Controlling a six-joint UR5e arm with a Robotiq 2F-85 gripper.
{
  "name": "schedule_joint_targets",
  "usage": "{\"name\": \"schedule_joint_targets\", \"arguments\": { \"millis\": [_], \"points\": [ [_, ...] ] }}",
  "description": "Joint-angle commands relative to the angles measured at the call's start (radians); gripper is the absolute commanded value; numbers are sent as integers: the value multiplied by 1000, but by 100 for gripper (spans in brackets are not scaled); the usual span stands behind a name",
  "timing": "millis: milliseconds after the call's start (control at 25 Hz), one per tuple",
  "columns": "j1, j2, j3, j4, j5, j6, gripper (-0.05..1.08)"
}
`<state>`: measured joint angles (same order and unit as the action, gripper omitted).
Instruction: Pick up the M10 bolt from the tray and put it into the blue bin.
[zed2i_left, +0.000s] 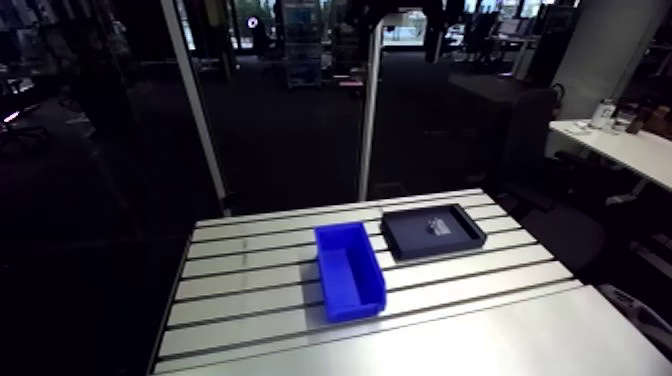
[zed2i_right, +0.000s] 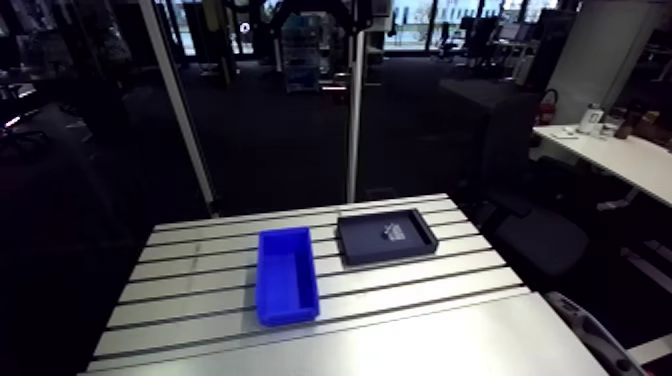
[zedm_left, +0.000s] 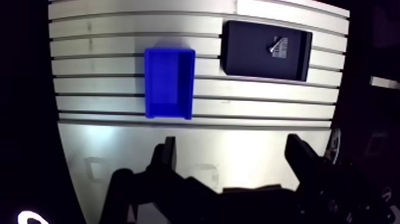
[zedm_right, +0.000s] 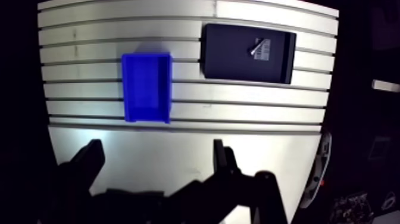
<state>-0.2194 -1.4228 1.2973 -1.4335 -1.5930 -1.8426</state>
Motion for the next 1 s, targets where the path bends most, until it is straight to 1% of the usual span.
{"name": "schedule_joint_targets", "arguments": {
  "millis": [40,440,560,680,760,840,920,1000],
  "points": [
    [0,2,-2,-2,2,3,1],
    [0,-1,1,-2,2,19,1],
    [0,0,1,-2,9,27,1],
    [0,3,-2,-2,3,65,1],
    [0,5,-2,-2,5,78,1],
    [-3,8,-2,-2,6,121,1],
    [-3,12,-2,-2,2,185,1],
    [-17,14,3,-2,5,248,1]
  ]
}}
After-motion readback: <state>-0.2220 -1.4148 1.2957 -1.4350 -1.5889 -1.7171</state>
